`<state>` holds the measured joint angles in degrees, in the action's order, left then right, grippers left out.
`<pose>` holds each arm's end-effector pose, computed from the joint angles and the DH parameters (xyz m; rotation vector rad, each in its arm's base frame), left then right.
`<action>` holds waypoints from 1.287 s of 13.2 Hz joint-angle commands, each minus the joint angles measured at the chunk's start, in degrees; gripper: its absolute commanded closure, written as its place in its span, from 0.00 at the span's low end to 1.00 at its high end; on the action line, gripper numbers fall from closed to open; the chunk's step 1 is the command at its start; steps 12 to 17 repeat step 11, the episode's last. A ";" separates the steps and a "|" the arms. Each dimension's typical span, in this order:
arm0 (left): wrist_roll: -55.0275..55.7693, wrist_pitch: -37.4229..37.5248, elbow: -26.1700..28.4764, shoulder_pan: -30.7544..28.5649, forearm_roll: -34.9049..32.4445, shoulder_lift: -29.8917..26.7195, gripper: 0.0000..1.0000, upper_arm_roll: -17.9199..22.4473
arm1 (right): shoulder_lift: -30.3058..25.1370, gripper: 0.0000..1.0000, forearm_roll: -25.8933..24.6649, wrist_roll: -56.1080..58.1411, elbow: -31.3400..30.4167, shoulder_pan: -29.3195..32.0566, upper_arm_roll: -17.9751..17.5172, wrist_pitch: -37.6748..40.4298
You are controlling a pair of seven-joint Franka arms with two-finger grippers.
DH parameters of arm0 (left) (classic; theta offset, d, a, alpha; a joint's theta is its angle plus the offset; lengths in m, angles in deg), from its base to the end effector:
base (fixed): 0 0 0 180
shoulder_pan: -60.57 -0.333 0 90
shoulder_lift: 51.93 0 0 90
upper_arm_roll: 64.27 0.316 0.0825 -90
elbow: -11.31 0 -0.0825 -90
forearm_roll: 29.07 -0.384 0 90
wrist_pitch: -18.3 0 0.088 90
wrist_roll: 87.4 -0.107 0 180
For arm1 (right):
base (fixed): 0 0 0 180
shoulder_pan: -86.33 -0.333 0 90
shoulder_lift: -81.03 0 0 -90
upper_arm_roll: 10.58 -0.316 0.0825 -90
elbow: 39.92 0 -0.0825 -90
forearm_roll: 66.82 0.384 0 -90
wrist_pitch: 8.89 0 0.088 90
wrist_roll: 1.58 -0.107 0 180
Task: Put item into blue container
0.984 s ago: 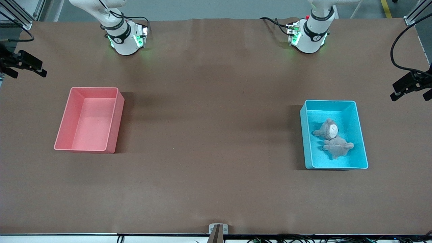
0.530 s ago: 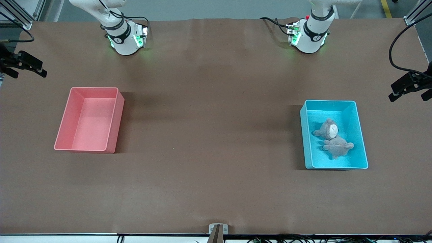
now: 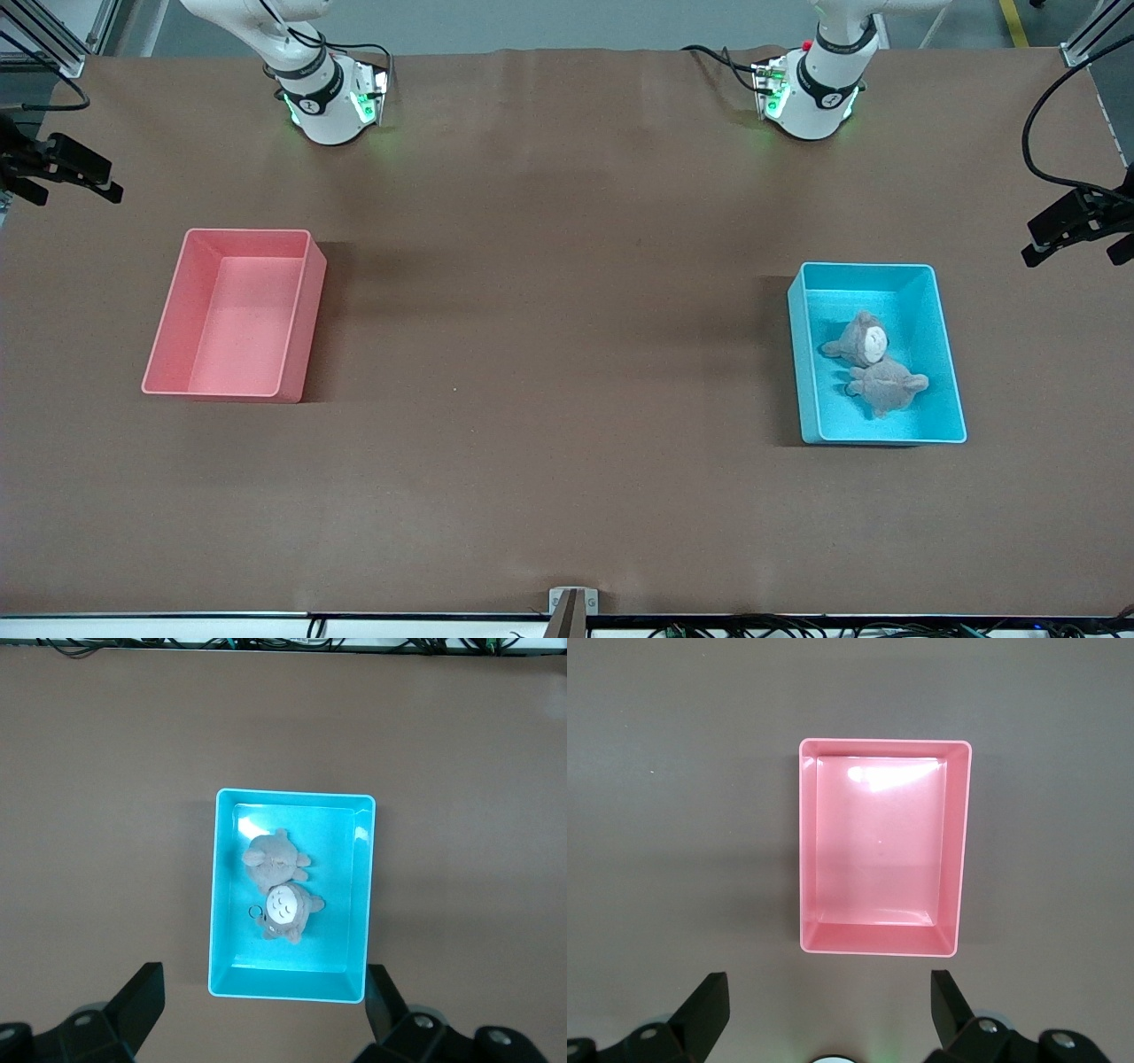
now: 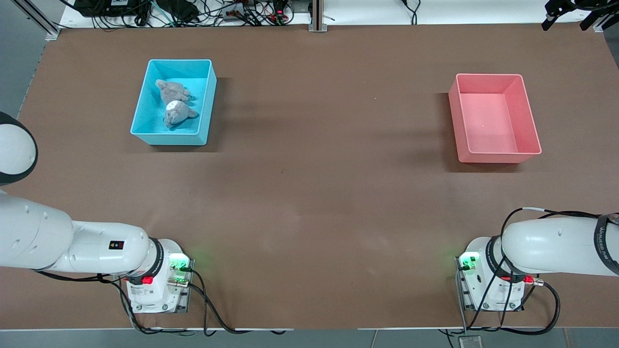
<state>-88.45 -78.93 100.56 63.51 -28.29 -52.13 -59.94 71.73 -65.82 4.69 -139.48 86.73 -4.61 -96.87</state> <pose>0.5662 0.0125 0.6448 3.1228 0.0105 0.2237 0.4953 -0.0577 0.6281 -3.1026 -0.0003 0.0569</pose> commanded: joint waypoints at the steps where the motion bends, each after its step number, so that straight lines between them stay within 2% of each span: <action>1: 0.35 1.17 -1.53 0.40 0.80 0.64 0.00 -0.02 | -1.86 0.00 -0.55 -0.91 -1.69 0.04 -0.08 -0.17; 17: 0.34 1.08 -1.62 0.40 0.01 0.81 0.00 -0.46 | -1.77 0.00 -0.55 -0.82 -1.69 0.04 -0.08 1.41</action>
